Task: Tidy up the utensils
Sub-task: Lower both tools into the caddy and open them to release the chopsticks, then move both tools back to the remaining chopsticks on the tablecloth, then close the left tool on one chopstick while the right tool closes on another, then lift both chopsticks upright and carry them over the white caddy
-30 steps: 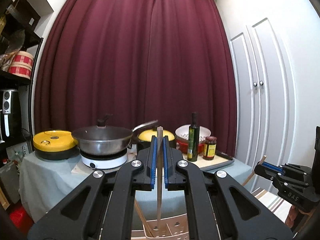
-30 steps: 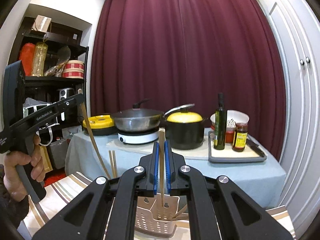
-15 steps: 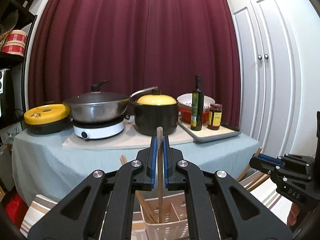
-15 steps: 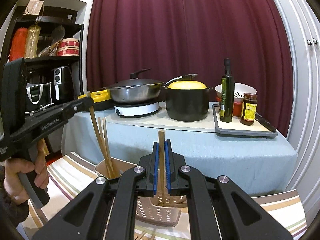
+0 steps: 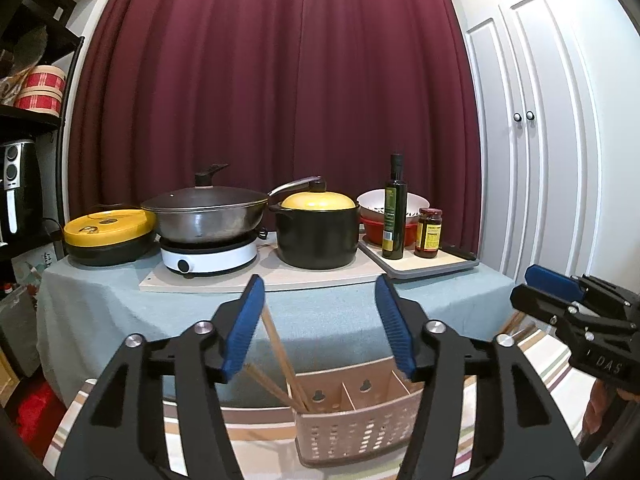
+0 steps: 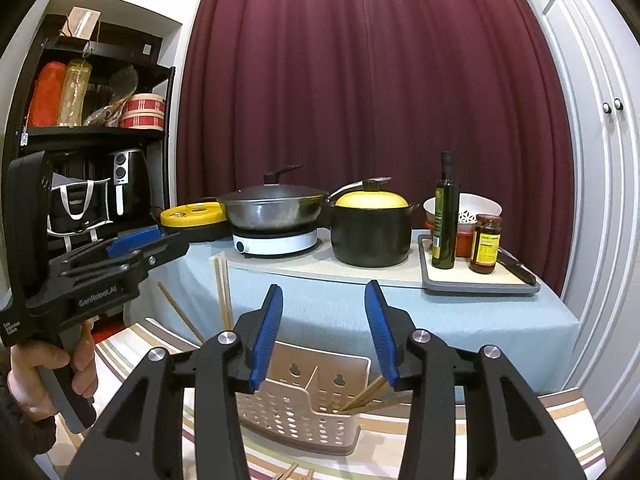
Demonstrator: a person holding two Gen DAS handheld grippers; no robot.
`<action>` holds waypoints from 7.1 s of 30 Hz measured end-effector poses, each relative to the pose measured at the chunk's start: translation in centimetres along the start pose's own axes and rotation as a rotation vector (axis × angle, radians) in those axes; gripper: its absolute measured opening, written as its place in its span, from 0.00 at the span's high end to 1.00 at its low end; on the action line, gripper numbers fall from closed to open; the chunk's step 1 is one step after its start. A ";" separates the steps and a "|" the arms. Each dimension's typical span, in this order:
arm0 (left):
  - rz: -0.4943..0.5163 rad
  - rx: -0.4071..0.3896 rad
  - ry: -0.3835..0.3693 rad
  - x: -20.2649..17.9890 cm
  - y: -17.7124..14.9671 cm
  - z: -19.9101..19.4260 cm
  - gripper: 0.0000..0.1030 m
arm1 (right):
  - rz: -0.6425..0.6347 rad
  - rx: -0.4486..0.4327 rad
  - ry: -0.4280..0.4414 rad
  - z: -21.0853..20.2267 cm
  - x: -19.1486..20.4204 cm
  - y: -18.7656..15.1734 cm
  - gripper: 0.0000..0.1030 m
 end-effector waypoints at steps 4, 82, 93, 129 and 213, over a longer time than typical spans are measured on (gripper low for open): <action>0.006 -0.007 0.016 -0.2 -0.2 -2.1 0.44 | 0.002 -0.006 -0.015 -1.7 0.0 -0.1 0.58; -0.002 0.469 0.001 -8.3 -26.1 -14.7 0.52 | 0.091 0.406 -0.054 -10.7 0.7 -24.6 0.93; -0.003 0.498 -0.026 -8.7 -26.9 -14.4 0.69 | 0.097 0.398 -0.049 -10.7 0.6 -24.6 0.93; -0.020 0.428 -0.013 -7.4 -25.6 -15.6 0.94 | 0.069 0.348 -0.050 -11.9 0.8 -23.1 0.93; -0.051 0.137 0.070 -2.0 -8.3 -16.0 0.93 | 0.031 0.068 -0.119 -11.7 -2.4 -7.8 0.93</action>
Point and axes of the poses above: each gripper's, at about its wrist camera, not at the fingertips, and z roughly the way its jaws point, x to its left, y to its top, the point moved 3 cm from there along z, roughly the way its jaws point, and after that the axes turned 2 degrees about -y, right-handed, at the moved point
